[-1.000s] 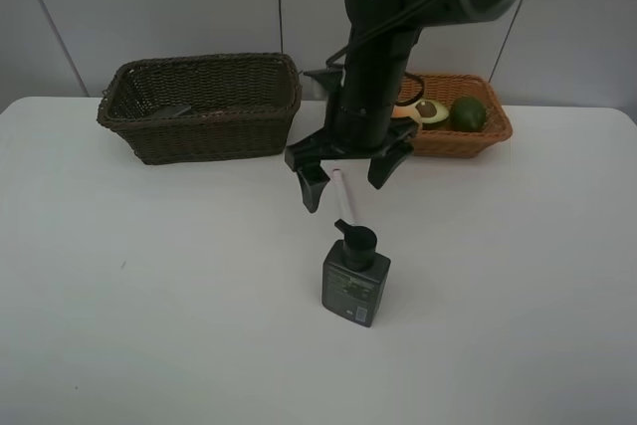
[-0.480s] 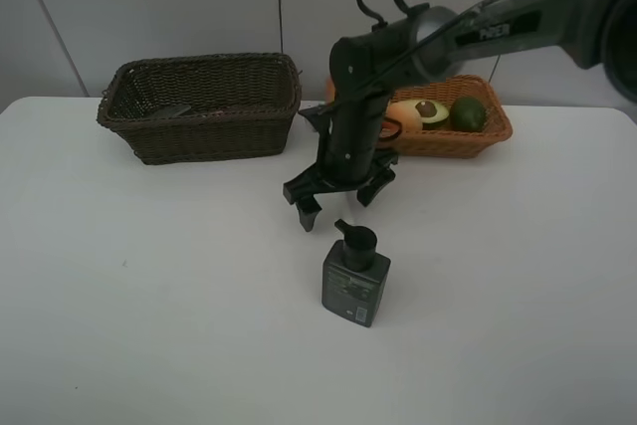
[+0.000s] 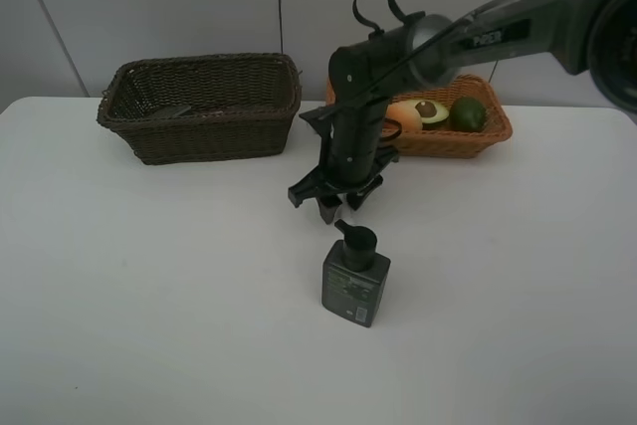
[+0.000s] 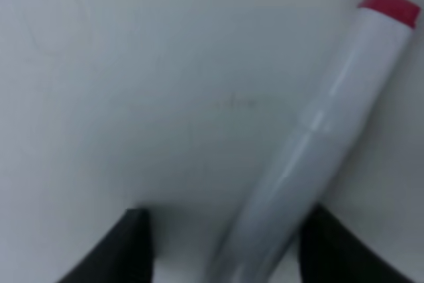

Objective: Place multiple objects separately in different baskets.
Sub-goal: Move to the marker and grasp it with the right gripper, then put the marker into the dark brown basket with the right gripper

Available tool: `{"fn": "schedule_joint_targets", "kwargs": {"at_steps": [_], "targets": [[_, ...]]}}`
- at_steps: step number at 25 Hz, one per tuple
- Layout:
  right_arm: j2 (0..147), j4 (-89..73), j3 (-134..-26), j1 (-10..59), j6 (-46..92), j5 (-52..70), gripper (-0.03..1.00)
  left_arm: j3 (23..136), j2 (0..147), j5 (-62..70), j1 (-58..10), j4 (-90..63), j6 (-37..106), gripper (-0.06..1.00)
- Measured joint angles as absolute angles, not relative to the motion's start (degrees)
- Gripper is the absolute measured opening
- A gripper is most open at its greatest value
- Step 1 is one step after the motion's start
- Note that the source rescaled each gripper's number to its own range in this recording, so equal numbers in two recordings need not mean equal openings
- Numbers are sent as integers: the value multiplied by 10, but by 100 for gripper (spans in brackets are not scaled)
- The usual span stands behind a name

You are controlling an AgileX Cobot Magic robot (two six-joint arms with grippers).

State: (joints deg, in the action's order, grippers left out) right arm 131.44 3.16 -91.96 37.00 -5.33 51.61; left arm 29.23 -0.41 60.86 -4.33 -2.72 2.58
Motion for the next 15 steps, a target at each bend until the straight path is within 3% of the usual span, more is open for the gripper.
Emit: {"fn": "schedule_joint_targets", "kwargs": {"at_steps": [2, 3, 9, 15], "targets": [[1314, 32, -920, 370, -53, 519, 2, 292, -4, 609, -43, -27, 26, 100], [1314, 31, -920, 370, -53, 519, 0, 292, -4, 609, -43, -27, 26, 100], [1293, 30, -919, 370, -53, 522, 0, 292, -4, 609, -43, -27, 26, 100], [1181, 29, -918, 370, -49, 470, 0, 292, -4, 609, -43, -27, 26, 100]]}}
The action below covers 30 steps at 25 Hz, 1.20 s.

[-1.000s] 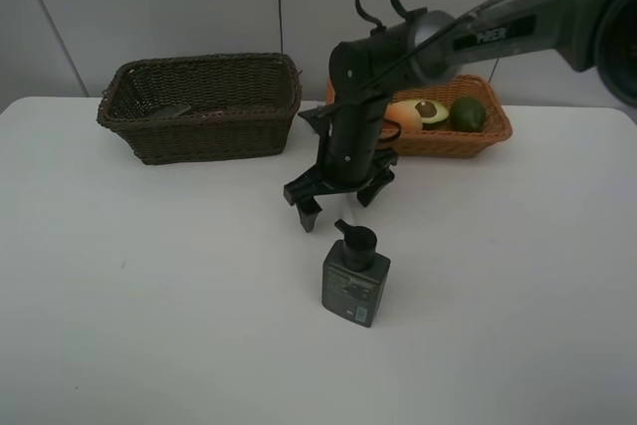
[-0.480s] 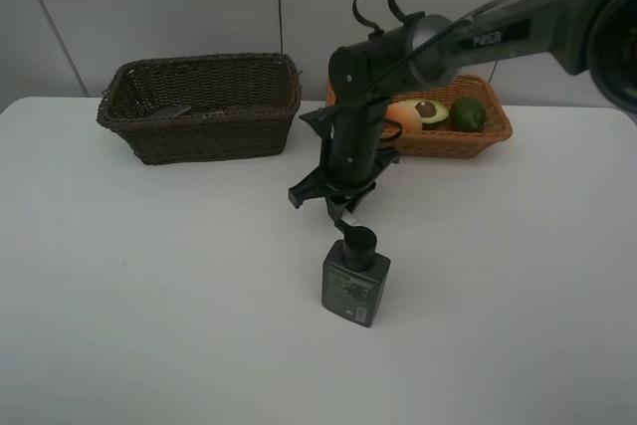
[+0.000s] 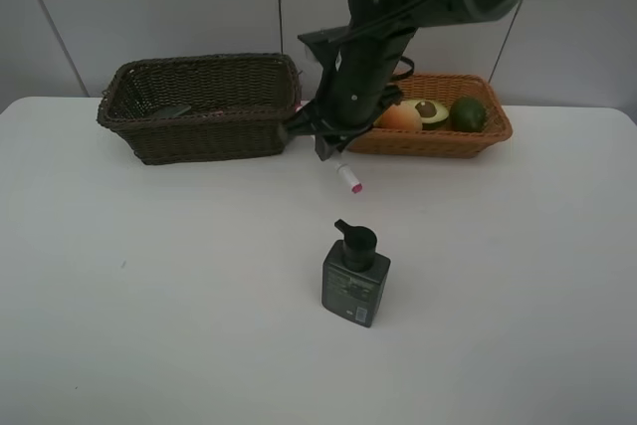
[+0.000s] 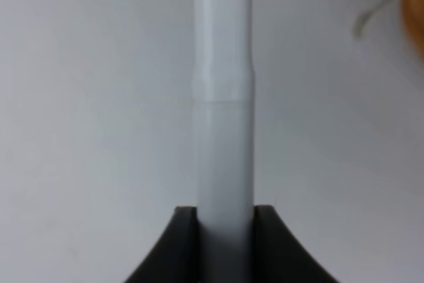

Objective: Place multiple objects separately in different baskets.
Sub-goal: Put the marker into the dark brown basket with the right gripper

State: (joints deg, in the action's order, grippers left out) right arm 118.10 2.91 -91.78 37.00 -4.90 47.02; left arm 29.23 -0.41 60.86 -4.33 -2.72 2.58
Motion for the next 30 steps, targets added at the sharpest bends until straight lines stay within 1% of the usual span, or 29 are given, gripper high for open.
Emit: {"fn": "schedule_joint_targets", "kwargs": {"at_steps": [2, 5, 9, 14, 16, 18, 19, 20, 21, 22, 23, 24, 25, 26, 28, 30], "targets": [[1150, 23, -918, 371, -39, 422, 0, 292, -4, 609, -43, -27, 26, 100], [1131, 4, -918, 371, -17, 315, 0, 292, -4, 609, -43, -27, 26, 100], [1157, 0, -918, 371, -9, 118, 0, 292, -4, 609, -43, -27, 26, 100], [1233, -11, -918, 371, -8, -139, 0, 292, -4, 609, -43, -27, 26, 100], [1261, -35, -926, 371, -8, -193, 0, 292, -4, 609, -43, -27, 26, 100], [1286, -62, -949, 371, -8, -193, 3, 292, -4, 609, -43, -27, 26, 100], [1294, -71, -964, 371, -8, -181, 8, 292, -4, 609, -43, -27, 26, 100], [1302, -75, -979, 371, -8, -167, 18, 292, -4, 609, -43, -27, 26, 100], [1308, -75, -990, 371, -7, -155, 34, 292, -4, 609, -43, -27, 26, 100], [1312, -75, -997, 371, -7, -146, 53, 292, -4, 609, -43, -27, 26, 100], [1313, -76, -1001, 371, -7, -137, 69, 292, -4, 609, -43, -27, 26, 100], [1313, -76, -1003, 371, -7, -130, 81, 292, -4, 609, -43, -27, 26, 100], [1313, -76, -1004, 371, -6, -125, 88, 292, -4, 609, -43, -27, 26, 100], [1311, -76, -1004, 371, -6, -121, 93, 292, -4, 609, -43, -27, 26, 100], [1304, -76, -1004, 371, -6, -81, 97, 292, -4, 609, -43, -27, 26, 100], [1287, -76, -1004, 371, -6, -25, 98, 292, -4, 609, -43, -27, 26, 100]]}}
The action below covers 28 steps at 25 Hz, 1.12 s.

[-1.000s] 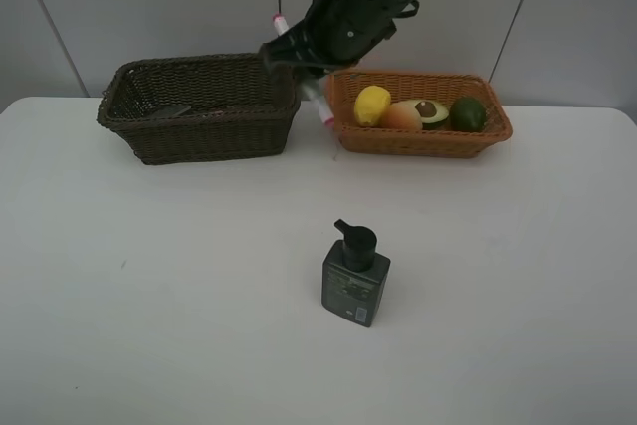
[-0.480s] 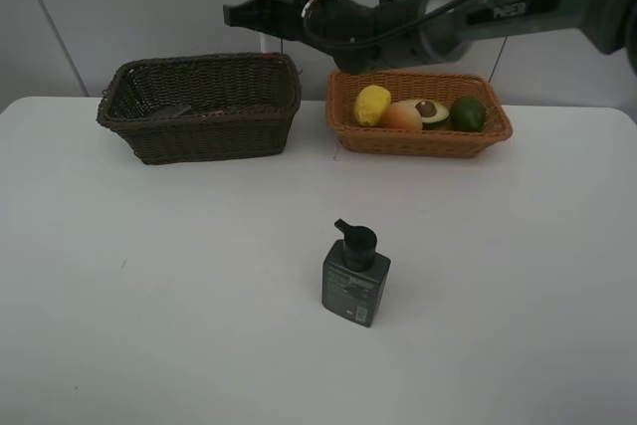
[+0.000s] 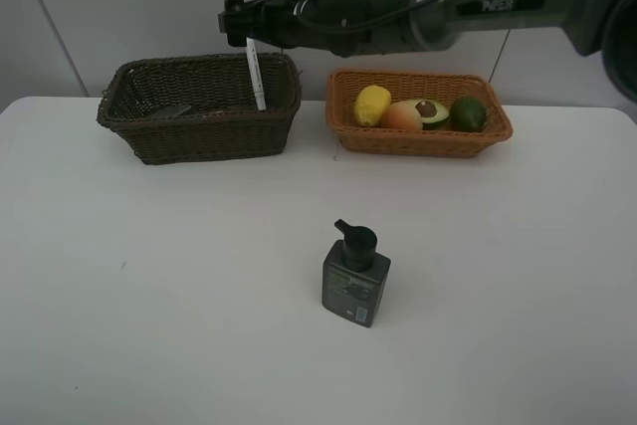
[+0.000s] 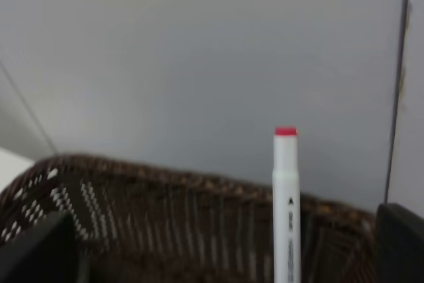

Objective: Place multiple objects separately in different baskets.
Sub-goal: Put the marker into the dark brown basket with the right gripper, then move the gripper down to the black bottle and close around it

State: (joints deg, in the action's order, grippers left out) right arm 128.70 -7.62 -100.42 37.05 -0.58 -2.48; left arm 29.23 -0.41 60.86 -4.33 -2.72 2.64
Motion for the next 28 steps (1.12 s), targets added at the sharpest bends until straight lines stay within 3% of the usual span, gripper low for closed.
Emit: {"fn": "schedule_joint_targets", "kwargs": {"at_steps": [12, 18, 28], "targets": [[1092, -25, -1006, 371, -6, 671, 99, 292, -4, 609, -43, -27, 26, 100], [1025, -27, -952, 371, -5, 696, 99, 292, -4, 609, -43, -27, 26, 100], [928, -74, -737, 371, 93, 692, 99, 292, -4, 609, -43, -27, 26, 100]]}}
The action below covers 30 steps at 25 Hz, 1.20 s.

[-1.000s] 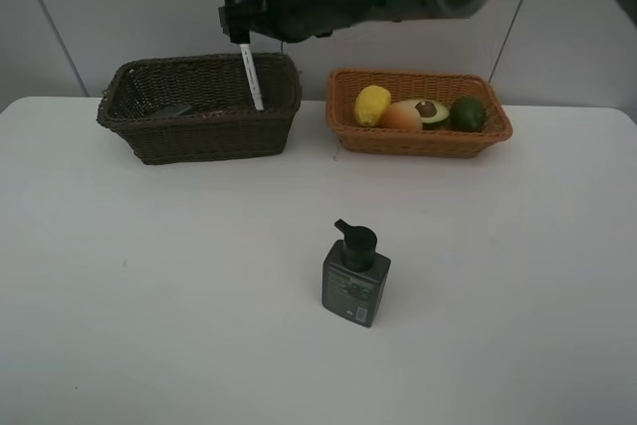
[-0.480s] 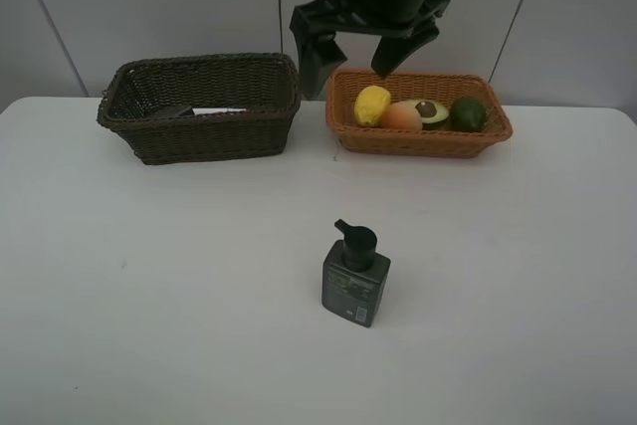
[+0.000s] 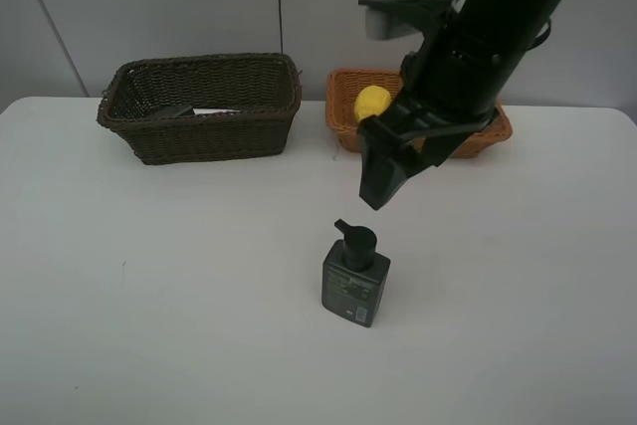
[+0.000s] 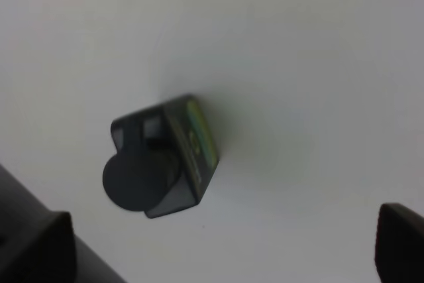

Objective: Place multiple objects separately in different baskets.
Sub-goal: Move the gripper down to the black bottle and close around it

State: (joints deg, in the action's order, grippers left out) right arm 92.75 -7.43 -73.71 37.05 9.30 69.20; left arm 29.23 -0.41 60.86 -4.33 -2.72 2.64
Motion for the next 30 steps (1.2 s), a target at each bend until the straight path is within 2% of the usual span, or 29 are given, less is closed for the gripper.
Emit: {"fn": "schedule_joint_targets", "kwargs": {"at_steps": [5, 13, 30], "targets": [[928, -89, -684, 392, 108, 653, 99, 292, -4, 609, -43, -27, 26, 100], [928, -85, -680, 456, 133, 613, 99, 292, -4, 609, -43, -27, 26, 100], [1023, -48, -680, 457, 158, 553, 99, 292, -4, 609, -43, -27, 26, 100]]}}
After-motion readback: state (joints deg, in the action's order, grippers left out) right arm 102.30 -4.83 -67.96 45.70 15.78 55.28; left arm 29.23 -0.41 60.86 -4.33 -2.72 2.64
